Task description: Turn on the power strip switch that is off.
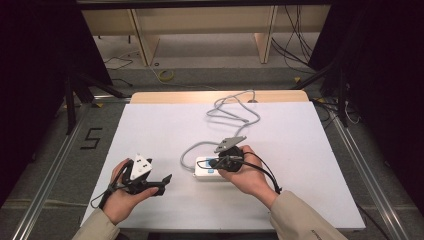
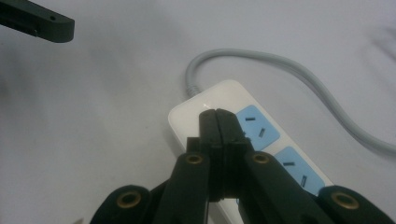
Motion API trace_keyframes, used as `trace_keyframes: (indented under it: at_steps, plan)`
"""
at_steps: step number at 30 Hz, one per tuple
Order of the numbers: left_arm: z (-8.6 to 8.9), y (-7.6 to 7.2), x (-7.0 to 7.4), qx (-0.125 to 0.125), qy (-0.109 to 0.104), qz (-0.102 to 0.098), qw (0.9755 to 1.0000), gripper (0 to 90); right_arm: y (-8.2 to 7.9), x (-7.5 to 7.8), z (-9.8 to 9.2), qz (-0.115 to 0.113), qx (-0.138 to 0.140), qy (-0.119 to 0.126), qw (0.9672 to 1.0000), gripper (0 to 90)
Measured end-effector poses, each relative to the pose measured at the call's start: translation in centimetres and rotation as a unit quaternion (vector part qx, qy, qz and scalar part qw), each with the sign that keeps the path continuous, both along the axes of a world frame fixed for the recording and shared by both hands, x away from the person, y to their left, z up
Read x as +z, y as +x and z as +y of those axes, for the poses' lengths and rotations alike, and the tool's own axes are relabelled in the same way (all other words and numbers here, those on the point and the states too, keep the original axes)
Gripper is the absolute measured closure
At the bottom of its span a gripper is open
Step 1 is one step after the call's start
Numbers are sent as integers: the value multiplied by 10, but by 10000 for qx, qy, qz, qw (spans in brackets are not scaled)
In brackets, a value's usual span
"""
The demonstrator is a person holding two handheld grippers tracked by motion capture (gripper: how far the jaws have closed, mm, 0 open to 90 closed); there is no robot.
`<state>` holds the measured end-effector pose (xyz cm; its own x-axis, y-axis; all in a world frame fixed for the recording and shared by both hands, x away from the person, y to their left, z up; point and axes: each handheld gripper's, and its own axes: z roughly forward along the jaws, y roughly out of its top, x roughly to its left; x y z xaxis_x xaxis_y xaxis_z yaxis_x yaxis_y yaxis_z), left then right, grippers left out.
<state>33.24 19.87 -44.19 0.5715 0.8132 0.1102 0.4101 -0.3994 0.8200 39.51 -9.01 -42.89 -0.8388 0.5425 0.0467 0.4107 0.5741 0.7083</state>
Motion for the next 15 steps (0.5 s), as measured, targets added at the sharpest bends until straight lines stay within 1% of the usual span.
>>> trace_keyframes:
  at_steps: [10,15]
  plan:
    - [0,0,0,-2,4,-2,10000,159,2,-4,5,73,46,-133,9999,900]
    - [0,0,0,-2,4,-2,10000,159,3,-5,6,139,-2,-152,9998,900]
